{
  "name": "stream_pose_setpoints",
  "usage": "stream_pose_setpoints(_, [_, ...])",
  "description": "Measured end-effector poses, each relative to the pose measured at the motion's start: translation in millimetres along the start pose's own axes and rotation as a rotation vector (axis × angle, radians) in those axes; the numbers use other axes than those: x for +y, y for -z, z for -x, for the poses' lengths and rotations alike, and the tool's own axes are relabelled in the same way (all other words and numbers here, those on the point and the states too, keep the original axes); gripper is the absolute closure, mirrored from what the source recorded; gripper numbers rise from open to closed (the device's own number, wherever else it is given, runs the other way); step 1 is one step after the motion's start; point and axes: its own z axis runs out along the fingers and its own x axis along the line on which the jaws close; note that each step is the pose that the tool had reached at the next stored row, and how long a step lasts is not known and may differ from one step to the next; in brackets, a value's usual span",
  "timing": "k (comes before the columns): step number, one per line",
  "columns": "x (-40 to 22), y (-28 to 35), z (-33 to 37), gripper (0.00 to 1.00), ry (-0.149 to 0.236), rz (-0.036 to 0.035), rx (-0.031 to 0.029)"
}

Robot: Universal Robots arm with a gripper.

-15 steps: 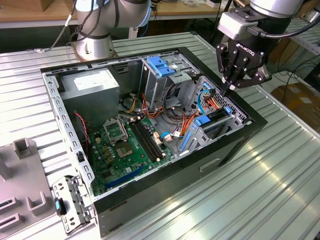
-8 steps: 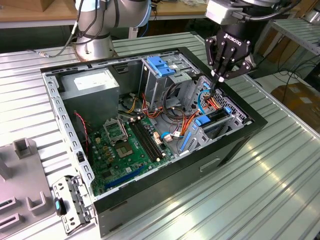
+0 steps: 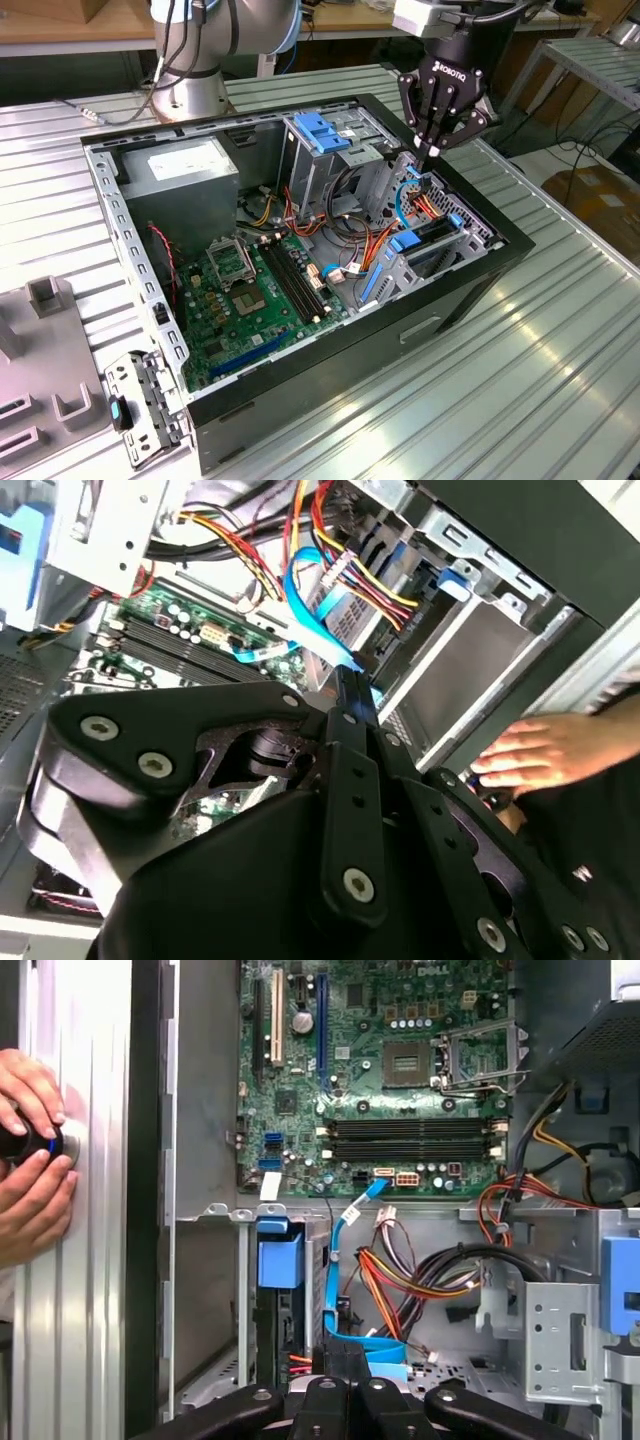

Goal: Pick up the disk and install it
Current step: 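Insert the second disk wire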

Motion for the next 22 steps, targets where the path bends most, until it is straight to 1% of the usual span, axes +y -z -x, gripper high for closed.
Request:
stream_pose_setpoints(1, [0.0,-0.1,1.7,0.89,0.0,0.0,0.0119])
stream_pose_setpoints(2, [-0.1,0.0,3.6,0.89,0.0,0.0,0.0265])
stream_pose_setpoints(4, [-0.3,-0.5,8.7,0.89,0.0,0.0001,0.0529])
stream_pose_setpoints(5, [-0.3,-0.6,10.6,0.89,0.0,0.0001,0.0627])
stream_pose_setpoints(6, [-0.4,-0.9,13.8,0.89,0.0,0.0,0.0805])
stream_pose_setpoints(7, [-0.6,-1.1,17.1,0.89,0.001,-0.0001,0.0996])
stream_pose_setpoints(8, [-0.8,-1.7,21.0,0.89,0.001,-0.0003,0.1212])
stream_pose_setpoints(9, [-0.9,-2.3,22.1,0.89,0.001,-0.0003,0.1278])
stream_pose_setpoints(10, [-1.0,-3.6,24.0,0.89,0.001,-0.0003,0.1374])
stream_pose_setpoints(11, [-1.2,-4.6,26.0,0.89,0.001,-0.0003,0.1454])
stream_pose_setpoints(12, [-1.3,-5.2,27.6,0.89,0.001,-0.0003,0.1498])
stream_pose_setpoints(13, [-1.6,-5.9,29.7,0.89,0.001,-0.0003,0.1559])
stream_pose_setpoints(14, [-2.5,-6.3,31.8,0.89,0.001,-0.0003,0.1744])
stream_pose_setpoints(15, [-3.1,-6.4,32.7,0.89,0.0,-0.0002,0.1995])
stream_pose_setpoints(16, [-3.3,-6.8,33.5,0.89,0.0,-0.0001,0.2157])
stream_pose_setpoints(17, [-3.5,-7.6,34.5,0.83,0.0,-0.0001,0.2237])
stream_pose_setpoints(18, [-3.6,-8.2,35.3,0.83,0.0,-0.0001,0.2269])
stream_pose_setpoints(19, [-3.7,-9.0,36.5,0.83,0.0,-0.0001,0.2292])
stream_pose_setpoints(20, [-3.7,-9.5,37.4,0.83,0.0,-0.0001,0.2303])
stream_pose_setpoints(22, [-3.9,-10.5,39.0,0.83,-0.001,-0.0001,0.2305])
